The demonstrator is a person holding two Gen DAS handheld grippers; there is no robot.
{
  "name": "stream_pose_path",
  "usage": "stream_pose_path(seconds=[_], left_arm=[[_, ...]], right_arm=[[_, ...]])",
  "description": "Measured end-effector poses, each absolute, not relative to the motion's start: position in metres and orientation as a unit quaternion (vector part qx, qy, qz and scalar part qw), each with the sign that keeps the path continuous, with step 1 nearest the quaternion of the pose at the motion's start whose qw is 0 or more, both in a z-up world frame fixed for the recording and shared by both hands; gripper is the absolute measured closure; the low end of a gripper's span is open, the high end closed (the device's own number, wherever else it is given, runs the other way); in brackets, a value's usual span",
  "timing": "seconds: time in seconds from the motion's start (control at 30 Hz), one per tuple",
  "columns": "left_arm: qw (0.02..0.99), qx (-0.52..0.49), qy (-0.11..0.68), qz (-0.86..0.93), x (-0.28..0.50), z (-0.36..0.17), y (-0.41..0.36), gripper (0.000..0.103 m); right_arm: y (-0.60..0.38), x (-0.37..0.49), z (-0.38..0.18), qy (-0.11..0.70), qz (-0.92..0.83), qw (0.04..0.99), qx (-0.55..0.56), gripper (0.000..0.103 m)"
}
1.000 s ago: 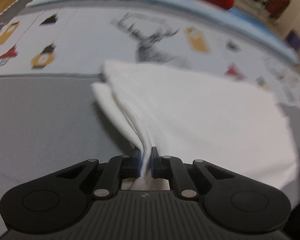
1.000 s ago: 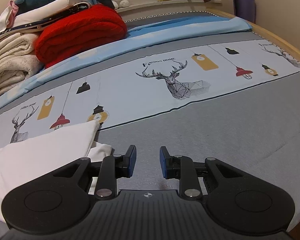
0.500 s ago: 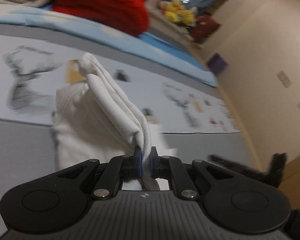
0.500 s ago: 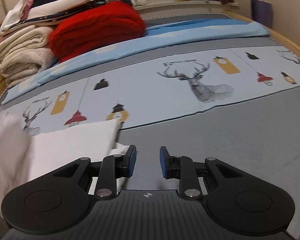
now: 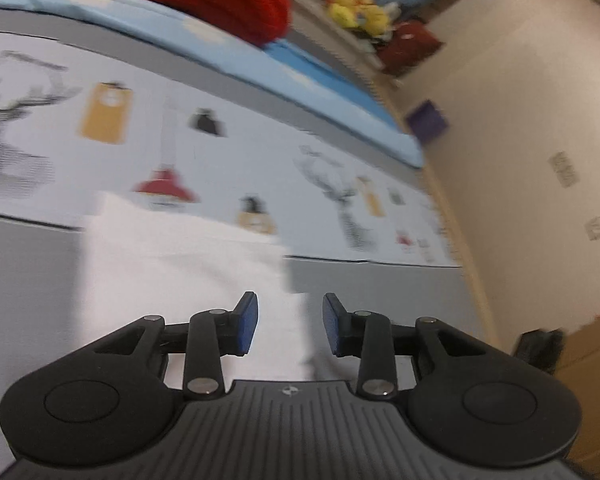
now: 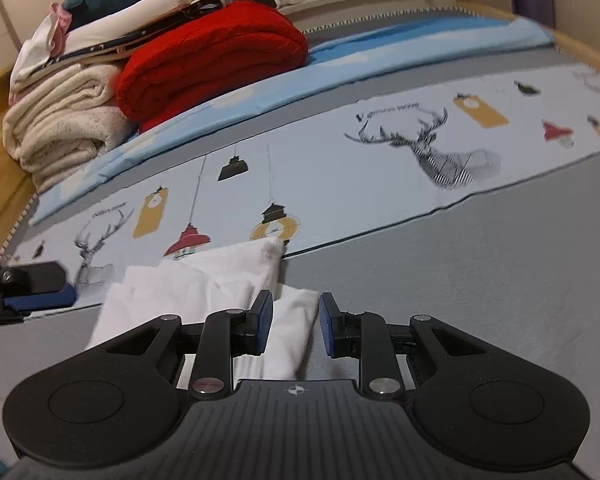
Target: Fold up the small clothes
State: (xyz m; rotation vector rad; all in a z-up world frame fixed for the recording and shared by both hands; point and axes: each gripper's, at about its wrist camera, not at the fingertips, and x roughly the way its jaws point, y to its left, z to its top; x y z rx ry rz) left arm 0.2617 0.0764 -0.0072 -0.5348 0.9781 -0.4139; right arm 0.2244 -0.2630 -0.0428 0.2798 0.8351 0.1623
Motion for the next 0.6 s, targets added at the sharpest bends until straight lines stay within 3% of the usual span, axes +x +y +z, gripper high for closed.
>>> stream_pose_path(seconds=[0.3, 0.6], left_arm=[[0.811, -0.139, 0.535, -0.191, 0.23, -0.044, 0.108, 0.065], [0.818, -0.095, 0.532, -0.199, 0.22, -0.042, 0.122, 0.065]], right_arm=[[-0.221, 0.246, -0.063, 0.443, 0.121, 0.874, 0.158, 0.075], [-0.198, 0.283, -0.094, 0.477, 0.086, 0.863, 0.141, 0.074]])
